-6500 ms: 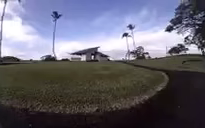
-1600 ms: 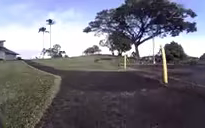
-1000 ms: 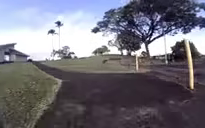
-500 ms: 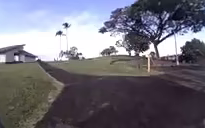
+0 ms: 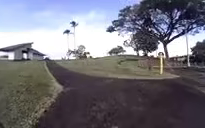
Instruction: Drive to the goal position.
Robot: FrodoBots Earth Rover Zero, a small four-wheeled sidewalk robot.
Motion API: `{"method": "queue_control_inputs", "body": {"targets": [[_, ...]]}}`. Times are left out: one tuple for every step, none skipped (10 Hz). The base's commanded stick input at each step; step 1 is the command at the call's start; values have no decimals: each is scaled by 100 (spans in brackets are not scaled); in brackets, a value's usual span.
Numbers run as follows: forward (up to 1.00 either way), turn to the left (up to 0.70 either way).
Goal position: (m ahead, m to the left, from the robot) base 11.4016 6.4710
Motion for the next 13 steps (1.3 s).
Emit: {"method": "queue_control_inputs", "body": {"targets": [[100,26],[100,3],[100,0],[100,12],[100,27],[100,27],[100,27],[100,27],[100,27],[100,16],[100,0],[100,0],[100,0]]}}
